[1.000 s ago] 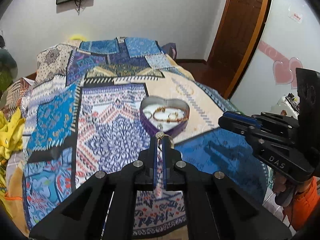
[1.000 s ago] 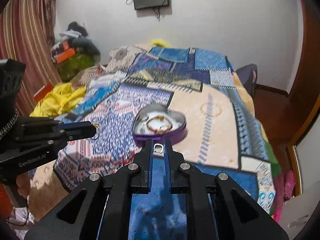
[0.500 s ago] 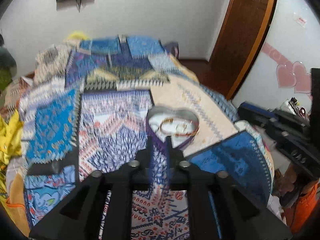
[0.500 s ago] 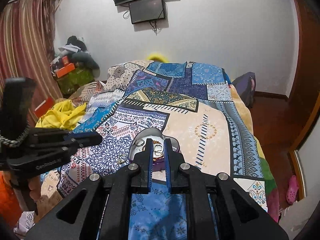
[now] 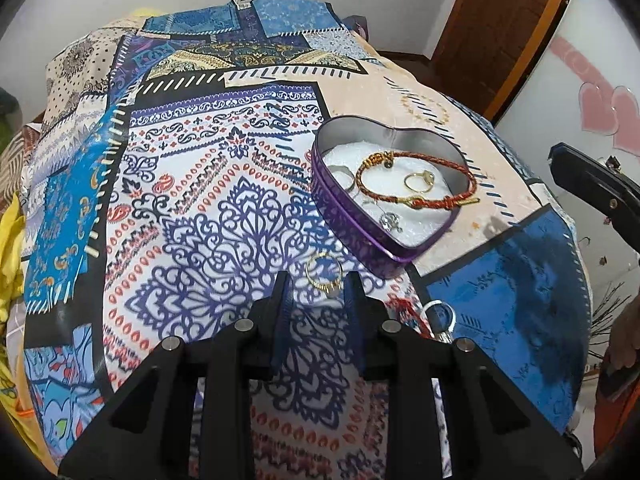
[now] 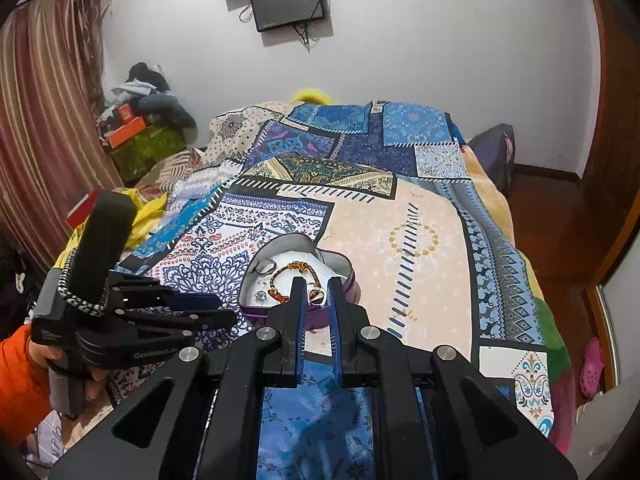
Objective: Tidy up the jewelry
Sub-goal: 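Carry both held rings over the heart tin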
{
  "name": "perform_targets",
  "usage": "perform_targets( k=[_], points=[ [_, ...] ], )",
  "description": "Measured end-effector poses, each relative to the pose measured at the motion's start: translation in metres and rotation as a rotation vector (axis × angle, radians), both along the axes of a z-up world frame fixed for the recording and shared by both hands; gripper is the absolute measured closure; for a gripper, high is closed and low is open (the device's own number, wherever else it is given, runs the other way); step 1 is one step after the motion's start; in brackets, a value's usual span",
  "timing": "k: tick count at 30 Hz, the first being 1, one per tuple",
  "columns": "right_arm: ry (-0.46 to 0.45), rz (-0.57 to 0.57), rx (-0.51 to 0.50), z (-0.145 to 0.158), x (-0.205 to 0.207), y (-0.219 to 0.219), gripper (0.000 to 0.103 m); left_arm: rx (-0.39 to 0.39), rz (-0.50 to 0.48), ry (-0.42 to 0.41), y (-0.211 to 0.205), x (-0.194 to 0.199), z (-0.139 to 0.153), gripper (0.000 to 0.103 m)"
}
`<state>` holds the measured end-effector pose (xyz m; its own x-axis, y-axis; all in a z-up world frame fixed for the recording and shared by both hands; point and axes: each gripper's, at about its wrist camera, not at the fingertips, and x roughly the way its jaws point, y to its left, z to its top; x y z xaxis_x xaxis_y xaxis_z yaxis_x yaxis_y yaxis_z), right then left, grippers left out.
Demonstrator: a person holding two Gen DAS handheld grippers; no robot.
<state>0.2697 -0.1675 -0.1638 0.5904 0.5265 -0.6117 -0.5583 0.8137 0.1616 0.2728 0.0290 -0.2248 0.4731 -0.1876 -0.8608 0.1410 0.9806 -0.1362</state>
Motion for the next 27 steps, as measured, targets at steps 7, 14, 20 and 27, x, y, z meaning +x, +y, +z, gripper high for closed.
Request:
perform_targets(
  k=[7, 14, 20, 27],
  points=[
    [0.011, 0.010, -0.007, -0.004, 0.006, 0.005, 0.094, 0.037, -0.024, -0.033, -0.005, -0.001, -0.001, 0.086],
    [0.006, 0.020, -0.007, -0.003, 0.013, 0.013, 0.094, 0.050, -0.016, -0.062, -0.004, -0.003, 0.006, 0.086],
    [0.008, 0.041, -0.007, -0.002, 0.021, 0.025, 0.094, -0.016, 0.010, -0.120, 0.005, -0.002, 0.031, 0.086],
    [0.027, 0.061, 0.003, -0.002, 0.034, 0.035, 0.094, -0.067, 0.000, -0.197, 0.000, 0.009, 0.059, 0.086]
  ],
)
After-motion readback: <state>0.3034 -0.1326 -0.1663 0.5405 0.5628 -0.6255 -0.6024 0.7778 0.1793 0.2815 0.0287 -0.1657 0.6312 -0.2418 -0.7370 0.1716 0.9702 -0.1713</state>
